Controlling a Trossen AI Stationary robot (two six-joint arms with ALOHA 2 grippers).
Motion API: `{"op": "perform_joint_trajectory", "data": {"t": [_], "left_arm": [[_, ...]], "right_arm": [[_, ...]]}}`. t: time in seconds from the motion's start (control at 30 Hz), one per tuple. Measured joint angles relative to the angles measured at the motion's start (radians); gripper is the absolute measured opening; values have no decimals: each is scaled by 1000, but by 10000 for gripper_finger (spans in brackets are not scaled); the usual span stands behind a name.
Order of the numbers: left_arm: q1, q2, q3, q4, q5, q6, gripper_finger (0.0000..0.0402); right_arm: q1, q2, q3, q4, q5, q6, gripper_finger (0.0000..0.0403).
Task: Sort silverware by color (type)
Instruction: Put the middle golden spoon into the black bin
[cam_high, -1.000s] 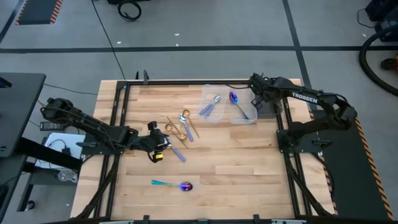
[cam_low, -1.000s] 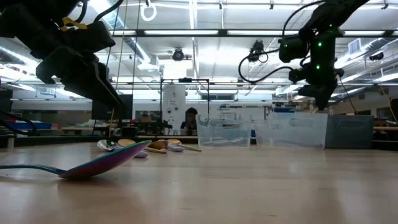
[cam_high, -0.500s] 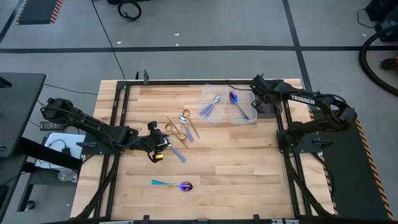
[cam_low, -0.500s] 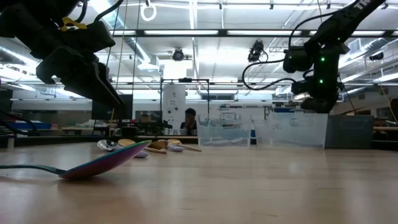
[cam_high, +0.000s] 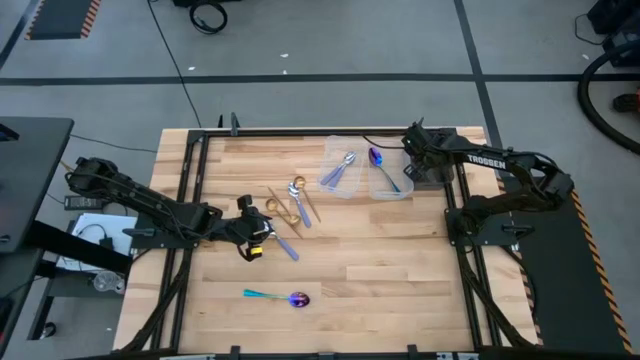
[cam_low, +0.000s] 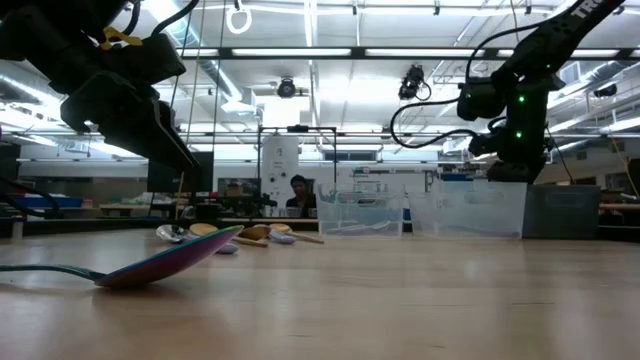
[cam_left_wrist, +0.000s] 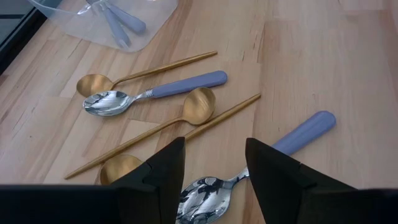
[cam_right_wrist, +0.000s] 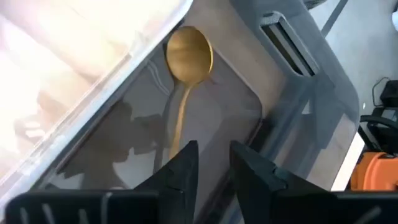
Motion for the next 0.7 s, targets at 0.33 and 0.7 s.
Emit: {"op": "perform_joint_trajectory", "data": {"t": [0.33, 0.7], "left_arm": [[0, 0, 0, 1, -1, 1, 176], [8, 0, -1, 0, -53, -99, 176]], "right_arm": [[30, -32, 102, -42, -76, 39, 125], [50, -104, 132, -91, -106, 34, 138]]}}
